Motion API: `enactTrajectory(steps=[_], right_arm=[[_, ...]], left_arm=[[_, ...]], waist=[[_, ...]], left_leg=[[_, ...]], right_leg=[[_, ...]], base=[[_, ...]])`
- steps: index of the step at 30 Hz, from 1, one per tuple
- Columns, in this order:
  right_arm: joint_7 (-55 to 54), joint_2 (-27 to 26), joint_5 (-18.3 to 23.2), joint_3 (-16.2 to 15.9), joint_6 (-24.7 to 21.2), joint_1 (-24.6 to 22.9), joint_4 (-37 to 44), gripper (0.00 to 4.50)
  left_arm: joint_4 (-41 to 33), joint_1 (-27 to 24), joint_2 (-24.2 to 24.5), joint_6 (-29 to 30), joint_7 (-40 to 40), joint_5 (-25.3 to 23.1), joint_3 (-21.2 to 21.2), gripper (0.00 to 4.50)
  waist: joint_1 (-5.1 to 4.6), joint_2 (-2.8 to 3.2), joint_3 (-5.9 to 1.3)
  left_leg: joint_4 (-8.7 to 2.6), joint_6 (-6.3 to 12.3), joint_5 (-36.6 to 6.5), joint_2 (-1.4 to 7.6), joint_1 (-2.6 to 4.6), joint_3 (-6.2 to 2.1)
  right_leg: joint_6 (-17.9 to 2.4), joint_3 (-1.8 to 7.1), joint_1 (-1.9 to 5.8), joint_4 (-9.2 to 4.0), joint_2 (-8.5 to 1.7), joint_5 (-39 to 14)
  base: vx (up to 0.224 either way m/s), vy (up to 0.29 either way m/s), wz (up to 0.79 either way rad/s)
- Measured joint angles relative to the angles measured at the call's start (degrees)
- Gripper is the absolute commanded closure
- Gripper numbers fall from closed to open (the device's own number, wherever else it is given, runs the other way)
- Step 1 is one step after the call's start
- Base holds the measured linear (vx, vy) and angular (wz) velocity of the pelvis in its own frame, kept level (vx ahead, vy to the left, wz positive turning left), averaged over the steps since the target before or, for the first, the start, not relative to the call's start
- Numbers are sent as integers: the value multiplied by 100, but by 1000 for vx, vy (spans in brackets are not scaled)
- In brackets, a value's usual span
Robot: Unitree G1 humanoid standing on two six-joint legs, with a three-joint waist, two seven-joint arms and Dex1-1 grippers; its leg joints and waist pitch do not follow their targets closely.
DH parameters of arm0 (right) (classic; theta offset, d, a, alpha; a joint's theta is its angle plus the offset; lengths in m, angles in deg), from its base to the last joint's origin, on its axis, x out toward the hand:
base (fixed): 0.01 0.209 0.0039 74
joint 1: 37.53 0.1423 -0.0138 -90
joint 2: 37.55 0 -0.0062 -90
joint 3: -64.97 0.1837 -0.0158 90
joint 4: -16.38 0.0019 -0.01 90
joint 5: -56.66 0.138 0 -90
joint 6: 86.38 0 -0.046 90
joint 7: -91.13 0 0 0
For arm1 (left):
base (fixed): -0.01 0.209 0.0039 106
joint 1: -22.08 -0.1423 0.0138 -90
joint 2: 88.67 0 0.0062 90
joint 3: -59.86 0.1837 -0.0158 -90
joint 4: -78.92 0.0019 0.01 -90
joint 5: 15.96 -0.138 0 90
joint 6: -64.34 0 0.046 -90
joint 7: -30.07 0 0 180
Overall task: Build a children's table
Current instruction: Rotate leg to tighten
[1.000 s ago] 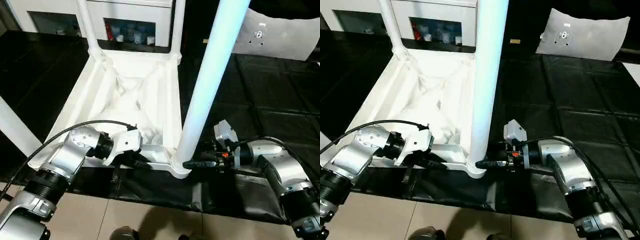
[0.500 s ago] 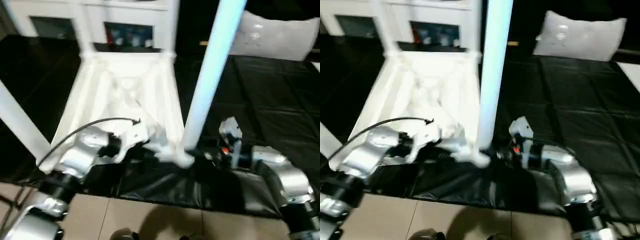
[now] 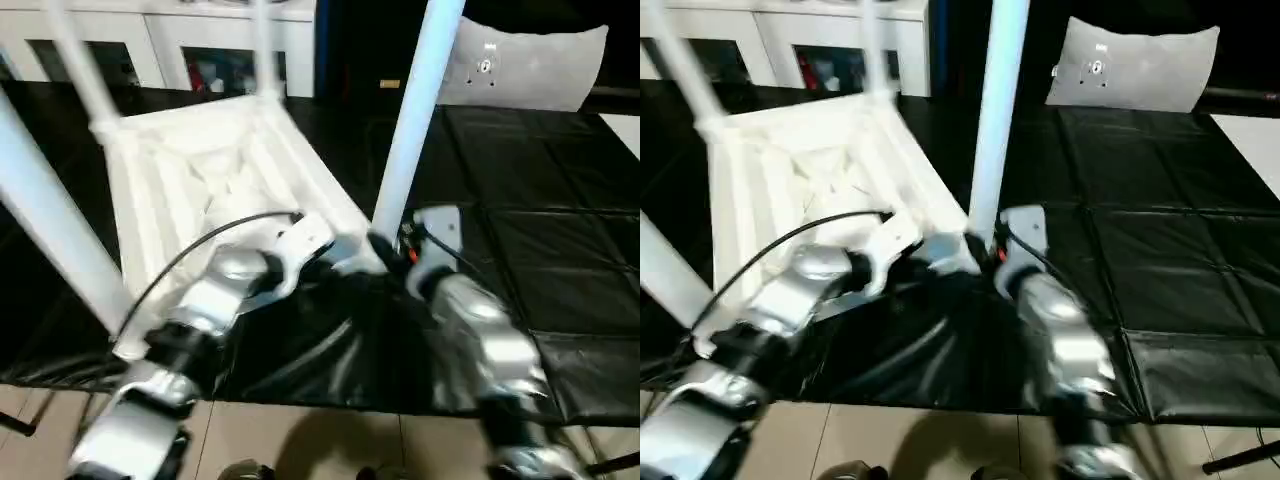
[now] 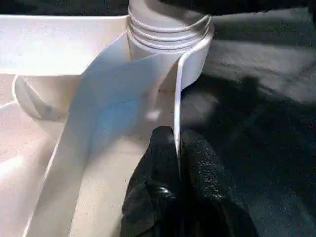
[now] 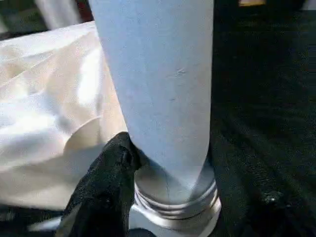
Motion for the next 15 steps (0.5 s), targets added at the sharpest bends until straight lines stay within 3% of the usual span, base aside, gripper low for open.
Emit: enactTrajectory(steps=[2, 6, 15], right_arm=[[-24, -11, -14, 7, 55, 1, 4, 199], [192, 71, 38, 1, 230, -111, 75, 163], [2630, 1483, 684, -237, 437, -693, 443, 76]], left_arm=[[-21, 8, -15, 2, -2, -11, -16, 450], [-78, -7, -9, -3, 75, -15, -6, 450], [-489, -305, 667, -578, 1019, 104, 174, 450]], waist=[[14, 0, -1], [63, 2, -3], [64, 2, -3]], left_leg=[[-30, 15, 7, 0, -2, 4], [-61, 44, 26, 2, 1, 5], [-43, 57, 29, 12, -66, 5]], right_leg=[[14, -4, 0, -22, 1, 24], [23, -19, -7, -26, 2, 17], [23, -31, -72, -5, 3, 16]], base=[[25, -6, 1], [0, 0, 0], [0, 0, 0]])
